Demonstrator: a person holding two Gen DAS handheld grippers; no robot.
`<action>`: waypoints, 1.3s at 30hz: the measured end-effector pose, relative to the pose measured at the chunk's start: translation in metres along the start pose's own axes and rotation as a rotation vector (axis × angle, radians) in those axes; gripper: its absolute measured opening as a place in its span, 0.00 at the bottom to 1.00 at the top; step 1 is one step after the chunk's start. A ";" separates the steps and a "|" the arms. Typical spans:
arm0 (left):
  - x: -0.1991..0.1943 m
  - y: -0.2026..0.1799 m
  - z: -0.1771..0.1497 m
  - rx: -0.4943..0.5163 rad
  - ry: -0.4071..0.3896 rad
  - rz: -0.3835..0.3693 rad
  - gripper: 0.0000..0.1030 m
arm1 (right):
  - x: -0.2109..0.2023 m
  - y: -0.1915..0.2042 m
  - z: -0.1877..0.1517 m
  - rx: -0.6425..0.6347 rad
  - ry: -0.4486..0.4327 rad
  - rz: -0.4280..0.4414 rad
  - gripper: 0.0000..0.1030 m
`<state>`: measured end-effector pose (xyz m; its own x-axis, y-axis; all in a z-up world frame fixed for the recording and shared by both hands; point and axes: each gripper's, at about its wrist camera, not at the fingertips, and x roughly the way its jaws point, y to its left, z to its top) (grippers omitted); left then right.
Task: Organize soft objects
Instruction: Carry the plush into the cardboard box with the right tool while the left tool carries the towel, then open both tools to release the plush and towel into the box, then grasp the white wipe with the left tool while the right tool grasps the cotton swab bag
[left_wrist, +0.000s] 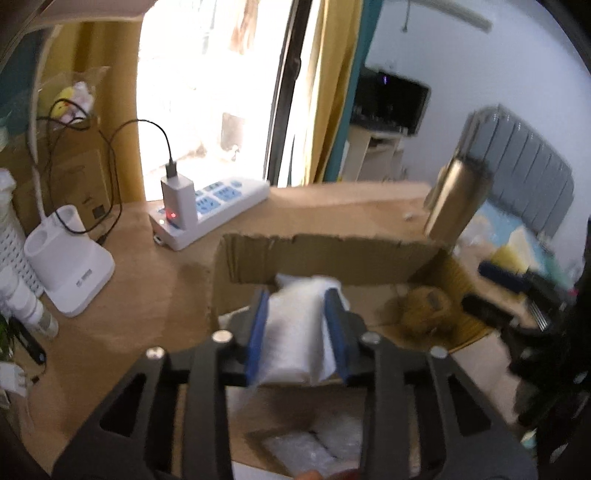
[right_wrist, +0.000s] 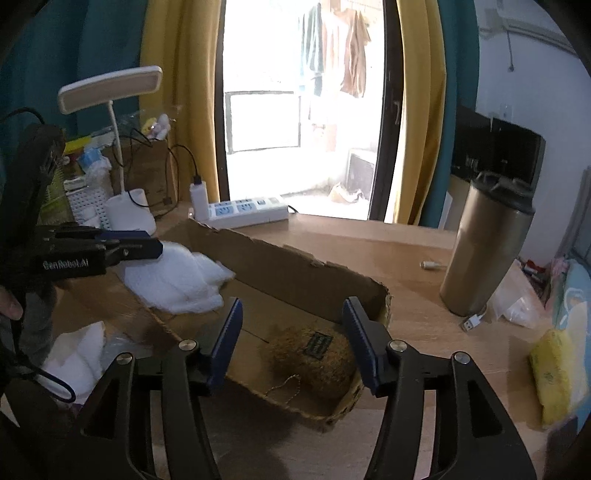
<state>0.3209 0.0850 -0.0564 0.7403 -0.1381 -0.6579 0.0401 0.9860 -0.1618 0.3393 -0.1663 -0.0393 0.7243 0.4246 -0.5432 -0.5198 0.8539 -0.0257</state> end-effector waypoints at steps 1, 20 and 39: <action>-0.006 0.001 0.001 -0.021 -0.017 -0.015 0.60 | -0.004 0.002 0.001 -0.002 -0.005 -0.003 0.58; -0.116 -0.004 -0.026 -0.047 -0.251 -0.018 0.71 | -0.070 0.044 0.008 0.001 -0.106 0.038 0.61; -0.139 -0.012 -0.085 -0.037 -0.248 -0.012 0.72 | -0.089 0.041 -0.028 0.018 -0.060 0.043 0.71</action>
<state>0.1609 0.0847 -0.0257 0.8822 -0.1186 -0.4557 0.0293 0.9797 -0.1982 0.2409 -0.1772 -0.0156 0.7274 0.4778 -0.4925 -0.5435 0.8394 0.0117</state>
